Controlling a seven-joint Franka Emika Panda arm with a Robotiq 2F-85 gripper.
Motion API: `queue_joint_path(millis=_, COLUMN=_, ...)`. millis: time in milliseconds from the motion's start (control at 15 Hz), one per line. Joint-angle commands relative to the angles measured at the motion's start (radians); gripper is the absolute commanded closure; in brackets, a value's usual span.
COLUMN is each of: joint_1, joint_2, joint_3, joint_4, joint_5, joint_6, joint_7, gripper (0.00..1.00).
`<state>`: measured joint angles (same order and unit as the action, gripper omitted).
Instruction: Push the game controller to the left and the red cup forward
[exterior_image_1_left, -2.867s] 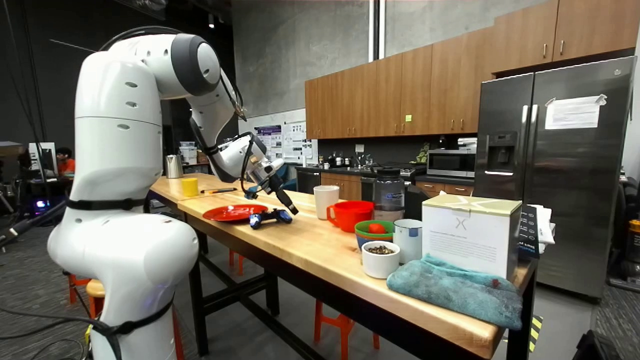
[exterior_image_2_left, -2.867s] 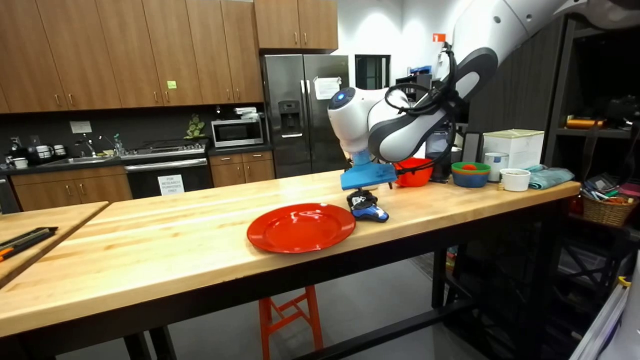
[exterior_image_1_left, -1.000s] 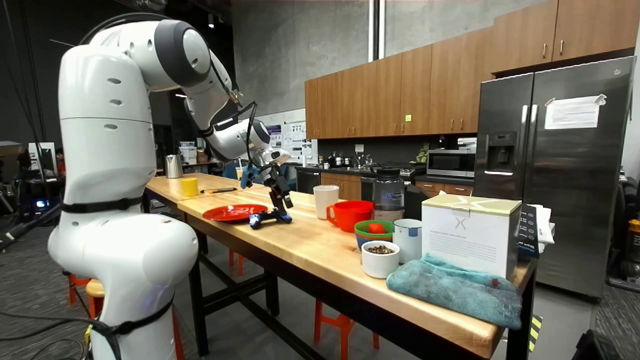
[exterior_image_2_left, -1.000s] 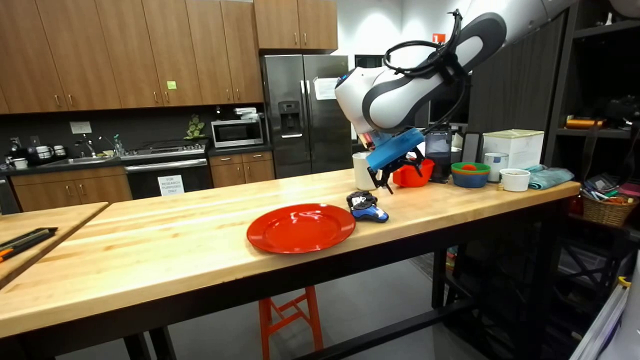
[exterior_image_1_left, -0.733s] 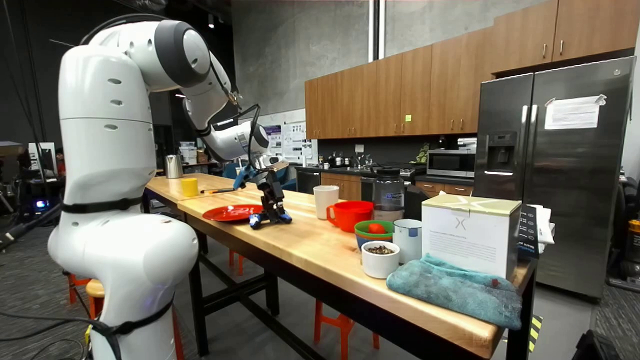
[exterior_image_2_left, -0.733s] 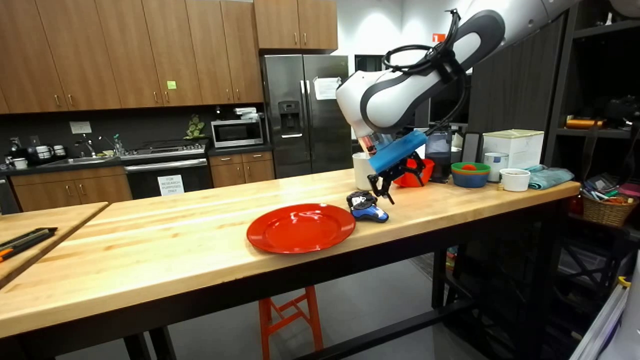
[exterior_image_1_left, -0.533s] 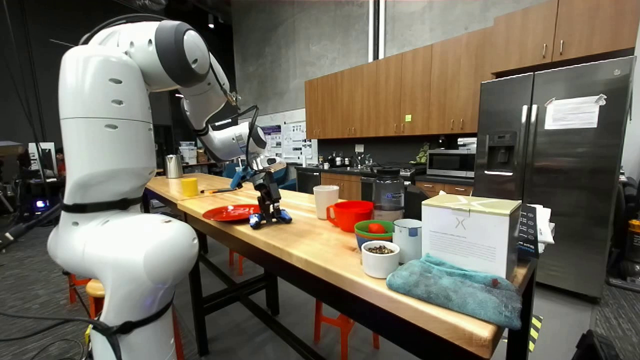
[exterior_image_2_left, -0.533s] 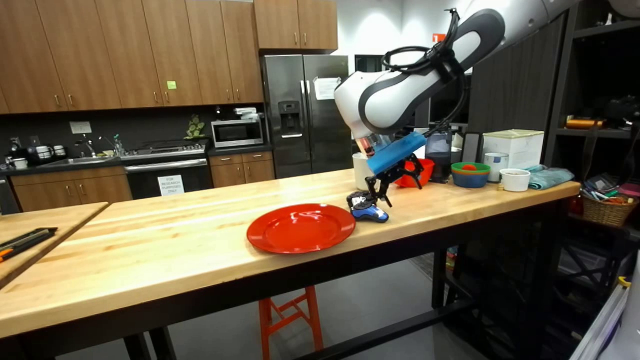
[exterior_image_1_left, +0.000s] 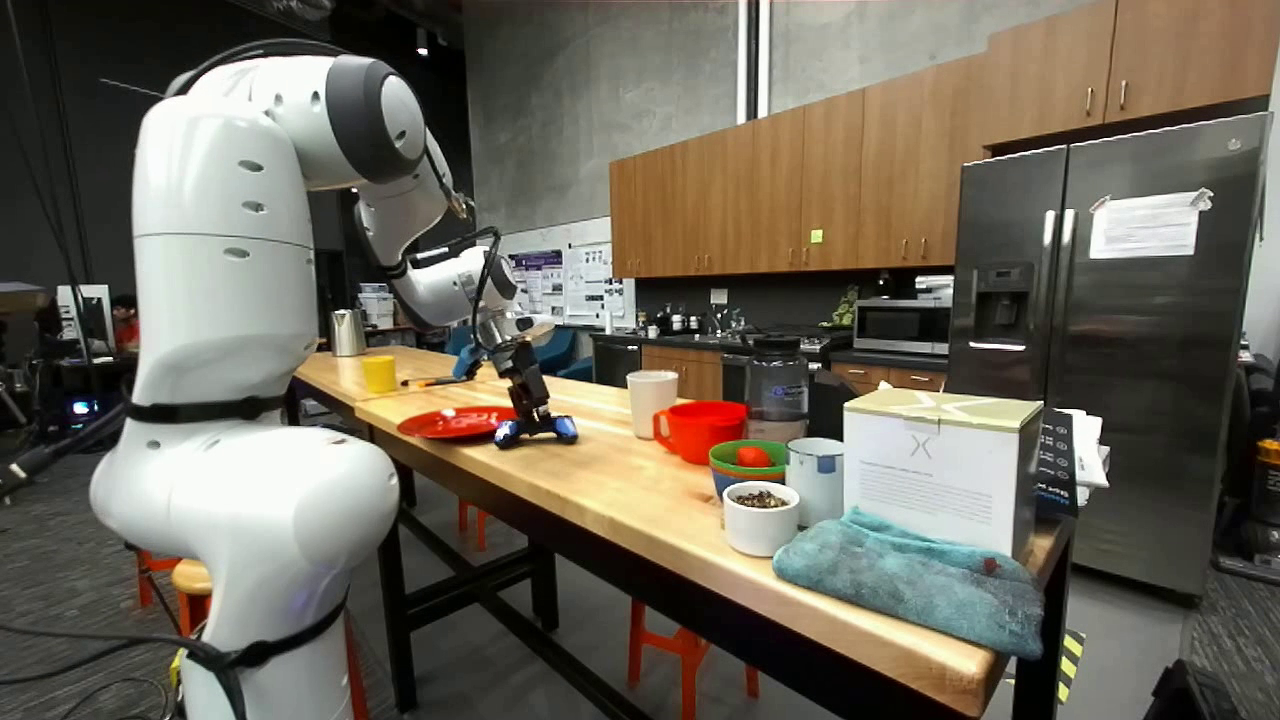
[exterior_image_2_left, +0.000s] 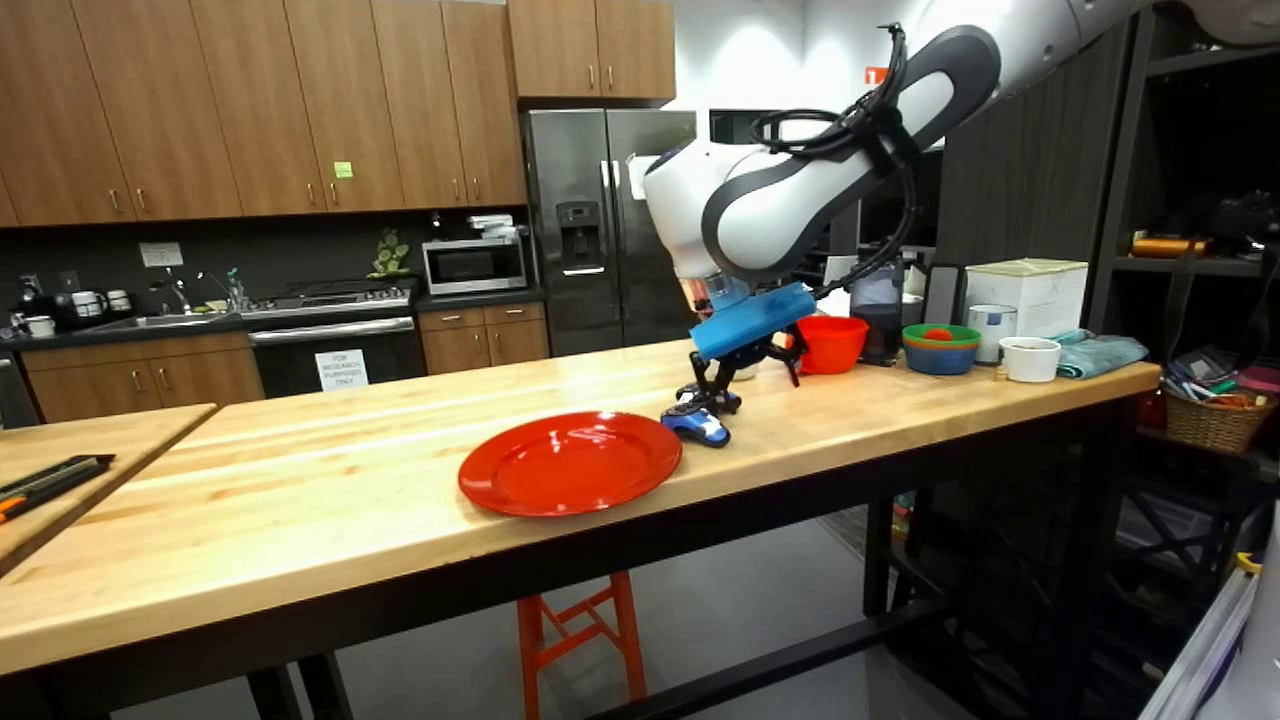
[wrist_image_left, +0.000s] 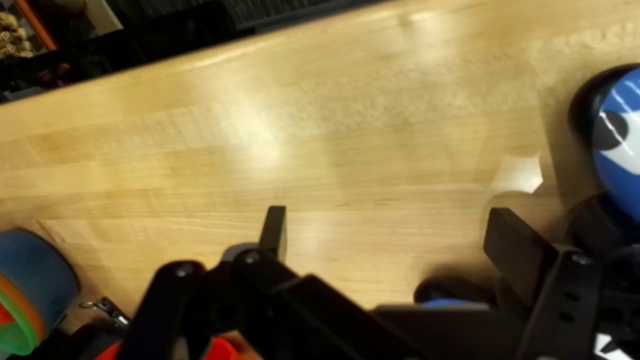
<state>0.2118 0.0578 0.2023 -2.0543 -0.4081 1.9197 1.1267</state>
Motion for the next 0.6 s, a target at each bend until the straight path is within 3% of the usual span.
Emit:
queue_joint_path(millis=0, joint_1=0.029, joint_2=0.075, joint_3=0.003, joint_4=0.067, joint_5=-0.073, joint_6=0.054, joint_7=0.134, gripper=0.00)
queue_joint_path(millis=533, joint_1=0.083, joint_2=0.183, joint_3=-0.028, joint_4=0.171, joint_5=-0.243, joint_6=0.077, joint_7=0.336, gripper=0.00)
